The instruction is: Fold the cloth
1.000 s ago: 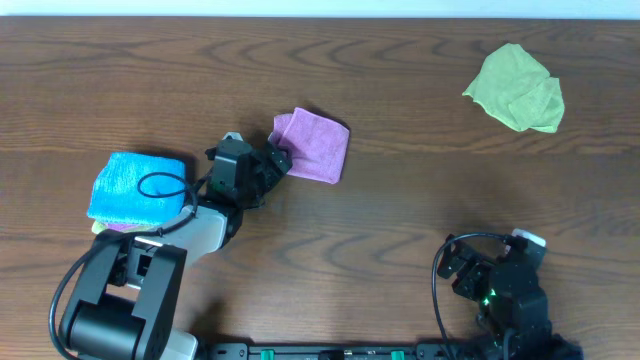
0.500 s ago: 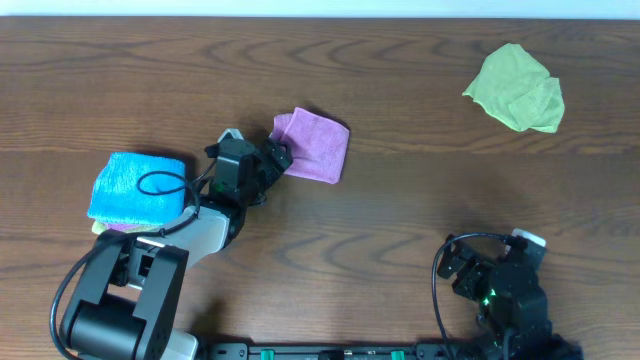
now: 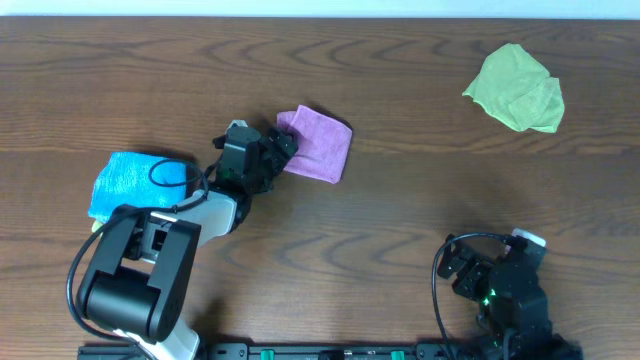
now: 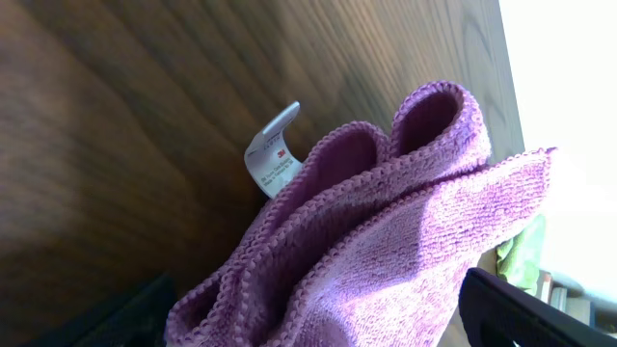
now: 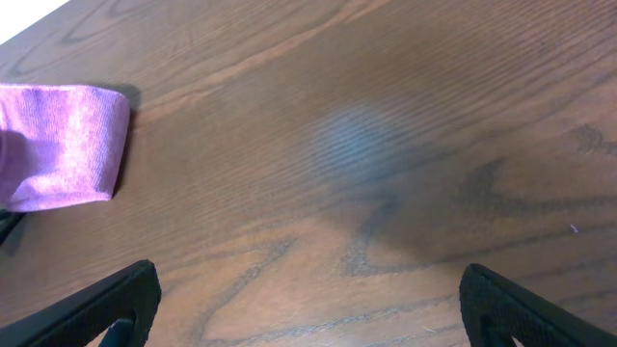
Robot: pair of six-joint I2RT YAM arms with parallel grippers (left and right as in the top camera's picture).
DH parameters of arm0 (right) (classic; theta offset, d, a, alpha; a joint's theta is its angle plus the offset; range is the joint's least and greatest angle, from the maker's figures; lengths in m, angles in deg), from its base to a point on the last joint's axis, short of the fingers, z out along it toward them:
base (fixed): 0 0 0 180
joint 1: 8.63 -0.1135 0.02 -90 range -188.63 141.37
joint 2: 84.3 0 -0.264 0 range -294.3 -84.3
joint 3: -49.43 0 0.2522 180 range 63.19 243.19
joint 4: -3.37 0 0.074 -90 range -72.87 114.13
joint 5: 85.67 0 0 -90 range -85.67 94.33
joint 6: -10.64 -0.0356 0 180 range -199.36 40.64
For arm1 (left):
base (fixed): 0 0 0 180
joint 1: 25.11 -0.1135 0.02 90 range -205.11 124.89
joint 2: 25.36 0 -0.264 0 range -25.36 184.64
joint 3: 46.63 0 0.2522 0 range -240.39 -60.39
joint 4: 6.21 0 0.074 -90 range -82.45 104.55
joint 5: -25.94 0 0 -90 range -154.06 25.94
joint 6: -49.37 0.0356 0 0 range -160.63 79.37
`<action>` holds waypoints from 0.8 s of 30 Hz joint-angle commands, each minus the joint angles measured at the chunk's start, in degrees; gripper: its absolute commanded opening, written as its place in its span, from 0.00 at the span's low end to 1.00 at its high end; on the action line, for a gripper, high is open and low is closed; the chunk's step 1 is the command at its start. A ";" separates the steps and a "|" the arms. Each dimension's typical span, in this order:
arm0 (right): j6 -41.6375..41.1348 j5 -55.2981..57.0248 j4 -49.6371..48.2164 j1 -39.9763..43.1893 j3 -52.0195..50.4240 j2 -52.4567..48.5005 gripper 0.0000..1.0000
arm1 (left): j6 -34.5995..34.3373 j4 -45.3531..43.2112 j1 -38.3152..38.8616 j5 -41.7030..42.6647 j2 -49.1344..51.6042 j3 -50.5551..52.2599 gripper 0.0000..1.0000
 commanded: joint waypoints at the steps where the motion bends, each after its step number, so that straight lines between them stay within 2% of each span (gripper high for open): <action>1: -0.72 1.01 0.04 0.31 -0.35 0.37 0.99 | -0.92 1.53 0.85 1.05 2.51 0.31 0.95; 6: -0.72 1.01 0.04 0.31 -0.33 0.37 0.99 | -0.87 2.91 1.64 0.96 2.51 0.28 1.00; 7: -0.72 1.01 0.04 0.31 -0.33 0.37 0.99 | -0.85 3.41 1.81 1.03 2.51 0.28 0.94; 12: -0.72 1.01 0.04 0.31 -0.33 0.37 0.99 | 0.07 4.57 3.08 0.81 2.51 0.28 0.81; 14: -0.70 1.01 0.04 0.31 -0.33 0.37 0.99 | 0.24 4.59 3.13 0.83 2.51 0.28 0.67; 16: -0.70 1.01 0.04 0.31 -0.33 0.37 0.99 | 0.52 4.70 3.13 0.74 2.51 0.28 0.47; 24: -0.72 1.01 0.04 0.33 -0.33 0.37 0.99 | 2.97 5.60 3.13 0.59 2.51 0.28 0.11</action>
